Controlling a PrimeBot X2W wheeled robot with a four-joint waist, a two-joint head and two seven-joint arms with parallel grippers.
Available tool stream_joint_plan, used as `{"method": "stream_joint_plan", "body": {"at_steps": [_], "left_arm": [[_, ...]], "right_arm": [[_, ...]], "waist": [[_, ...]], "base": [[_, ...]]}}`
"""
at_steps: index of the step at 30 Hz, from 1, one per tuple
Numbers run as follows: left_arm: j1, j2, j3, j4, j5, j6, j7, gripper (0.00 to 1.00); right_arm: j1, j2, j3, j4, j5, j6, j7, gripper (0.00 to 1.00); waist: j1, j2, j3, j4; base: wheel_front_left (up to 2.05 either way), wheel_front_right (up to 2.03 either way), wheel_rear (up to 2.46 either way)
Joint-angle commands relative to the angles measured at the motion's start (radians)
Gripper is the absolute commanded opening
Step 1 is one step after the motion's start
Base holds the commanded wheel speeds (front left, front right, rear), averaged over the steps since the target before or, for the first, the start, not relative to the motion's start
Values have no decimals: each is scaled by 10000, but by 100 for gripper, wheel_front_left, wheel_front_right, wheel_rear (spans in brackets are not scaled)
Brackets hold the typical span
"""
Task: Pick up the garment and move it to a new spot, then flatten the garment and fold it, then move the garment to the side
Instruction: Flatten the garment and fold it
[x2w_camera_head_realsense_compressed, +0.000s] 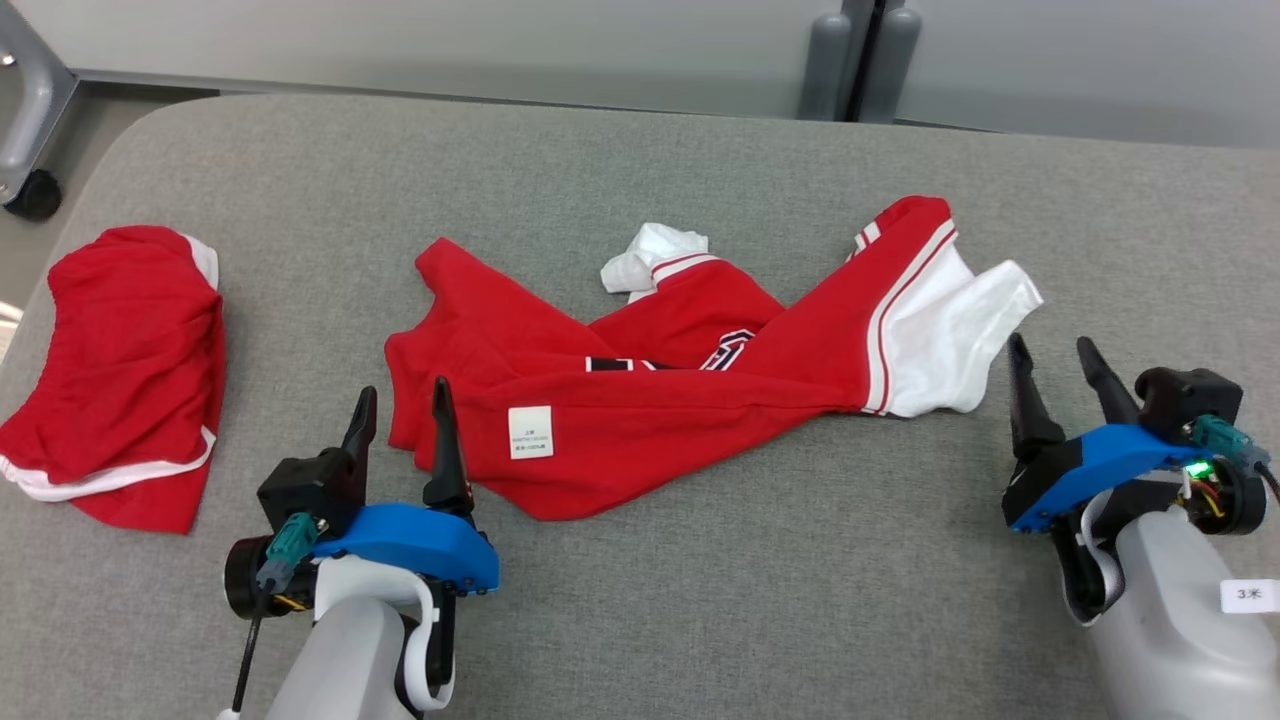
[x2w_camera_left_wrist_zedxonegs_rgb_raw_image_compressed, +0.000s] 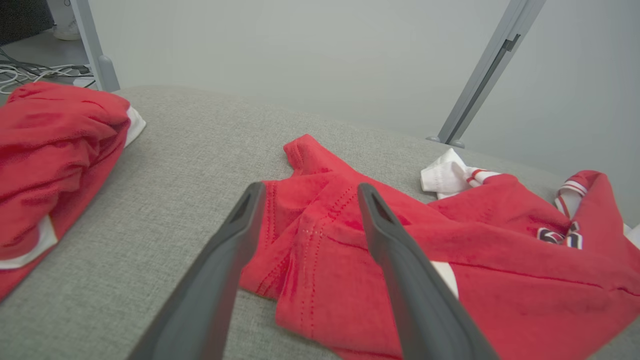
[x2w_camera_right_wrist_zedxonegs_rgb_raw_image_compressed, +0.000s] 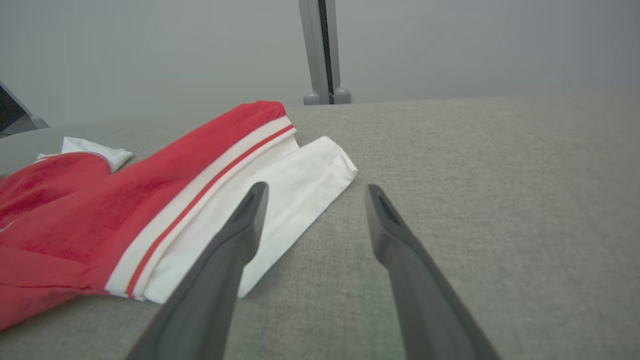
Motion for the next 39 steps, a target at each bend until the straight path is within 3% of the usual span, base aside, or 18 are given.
{"method": "stream_joint_plan", "body": {"at_steps": [1,13,14,15,16,17,26,32,39], "left_arm": [[-153,-6,-105,-82,-43,10,-28,100],[-554,-3,-871,-757,-178,149,-29,100],[-568,-9,-877,-778,-184,149,-29,100],[-576,-9,-871,-797,-173,153,-29,100],[-576,-8,-858,-810,-153,148,-29,100],[-567,-8,-832,-821,-147,144,-29,100],[-169,-7,-591,-652,-22,94,-29,100],[368,-5,-189,-397,21,21,-29,100],[1189,-4,370,-181,203,-85,-29,100]], "right_arm": [[-219,-80,-161,135,-89,1,-54,100],[-1901,-500,-2146,1745,-1825,3,-54,100],[-1980,-471,-2184,1831,-1890,1,-53,94],[-2034,-446,-2187,1931,-1963,1,-53,72],[-2089,-422,-2185,2008,-2029,1,-53,42],[-2127,-405,-2191,2096,-2077,1,-51,0],[-1330,-192,-2473,1331,-1393,1,-53,0],[24,25,-2638,58,-342,1,-53,0],[1691,162,-2417,-797,113,1,-54,0]], "waist": [[-1,-1,233,246],[-1,-1,1129,1059],[-1,-1,1160,1078],[-1,-1,1179,1090],[-1,-1,1191,1095],[-1,-1,1193,1091],[-1,-1,624,577],[-1,-1,-226,-134],[-1,-1,-1136,-1002]], "base": [[0,0,0],[0,0,0],[0,0,0],[0,0,0],[0,0,0],[0,0,0],[0,0,0],[0,0,0],[0,0,0]]}}
